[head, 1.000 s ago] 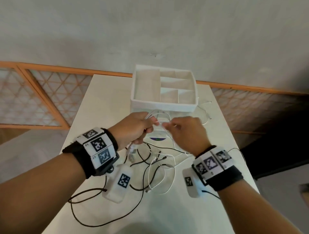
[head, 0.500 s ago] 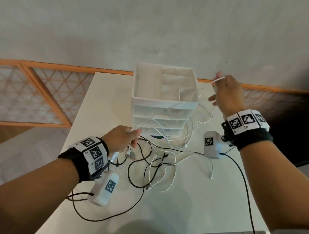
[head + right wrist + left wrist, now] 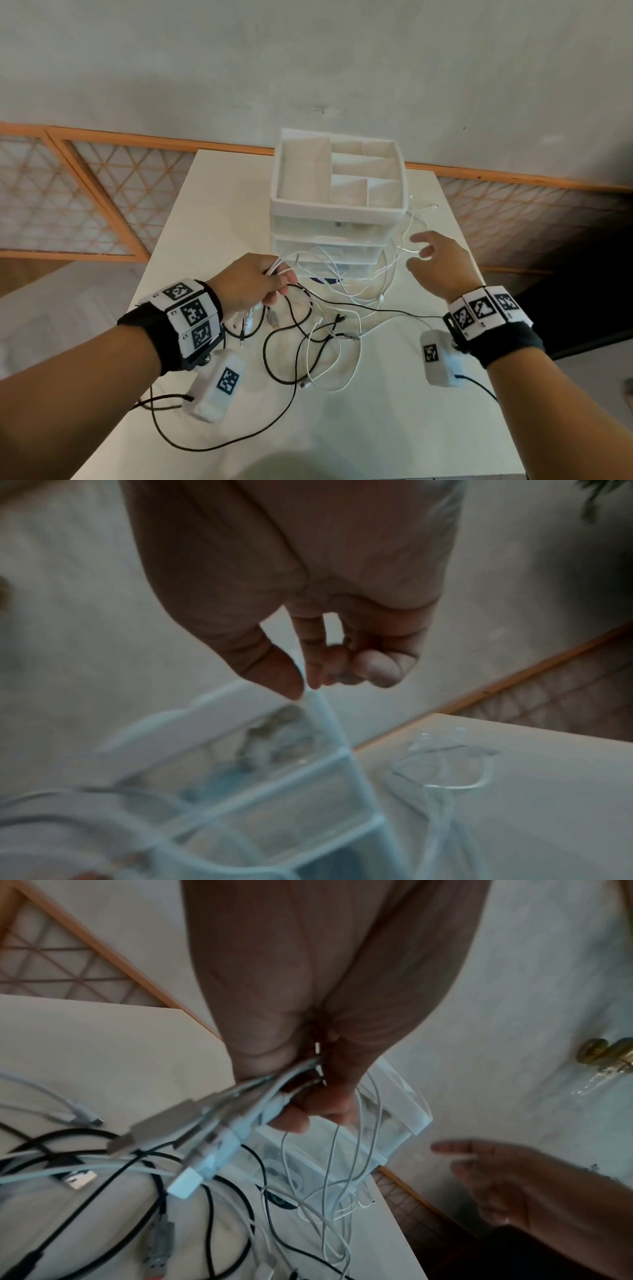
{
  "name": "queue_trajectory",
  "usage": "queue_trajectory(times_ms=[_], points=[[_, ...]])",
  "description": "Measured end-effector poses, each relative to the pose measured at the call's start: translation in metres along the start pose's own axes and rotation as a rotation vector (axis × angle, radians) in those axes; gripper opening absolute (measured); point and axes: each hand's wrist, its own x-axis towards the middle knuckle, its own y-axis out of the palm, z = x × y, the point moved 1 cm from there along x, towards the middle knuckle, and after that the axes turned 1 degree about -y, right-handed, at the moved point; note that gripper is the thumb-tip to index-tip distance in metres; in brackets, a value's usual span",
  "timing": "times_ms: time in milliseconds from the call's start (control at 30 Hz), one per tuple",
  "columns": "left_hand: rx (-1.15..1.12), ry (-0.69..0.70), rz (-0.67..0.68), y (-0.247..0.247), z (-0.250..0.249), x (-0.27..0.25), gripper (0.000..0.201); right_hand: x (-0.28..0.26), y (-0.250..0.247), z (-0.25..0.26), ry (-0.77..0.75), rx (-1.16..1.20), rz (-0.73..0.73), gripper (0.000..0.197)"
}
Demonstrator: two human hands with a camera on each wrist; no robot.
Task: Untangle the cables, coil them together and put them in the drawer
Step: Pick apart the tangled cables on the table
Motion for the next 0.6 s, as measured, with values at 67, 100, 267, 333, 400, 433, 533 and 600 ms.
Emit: queue_trajectory(times_ms=[67, 100, 267, 333, 400, 433, 533, 600], points=[[0.053, 0.034, 0.047, 0.005, -0.003, -0.001, 0.02, -0.028, 0.004, 0.034, -0.212, 0.116, 0.047, 0.052], [0.061, 0.051, 0.09, 0.009, -0.006, -0.002, 0.02, -0.04, 0.009, 0.05, -0.319, 0.156, 0.112, 0.057], [0.268, 0.198, 0.236, 0.017, -0.018, -0.01, 0.024, -0.06, 0.049, 0.083, -0.536, -0.061, 0.342, 0.03], [0.3, 0.226, 0.235, 0.012, -0.015, -0.014, 0.018, -0.049, 0.056, 0.069, -0.46, -0.169, 0.428, 0.015], [0.337, 0.202, 0.227, 0.005, -0.007, -0.019, 0.015, -0.035, 0.055, 0.049, -0.334, -0.261, 0.453, 0.025], [0.379, 0.169, 0.216, 0.002, -0.001, -0.021, 0.022, -0.028, 0.053, 0.039, -0.276, -0.29, 0.387, 0.025], [0.507, 0.088, 0.17, -0.005, 0.024, -0.024, 0.035, -0.017, 0.05, 0.014, -0.11, -0.275, 0.118, 0.012], [0.574, 0.1, 0.15, -0.008, 0.038, -0.023, 0.034, -0.023, 0.055, 0.007, -0.071, -0.344, 0.146, 0.012]])
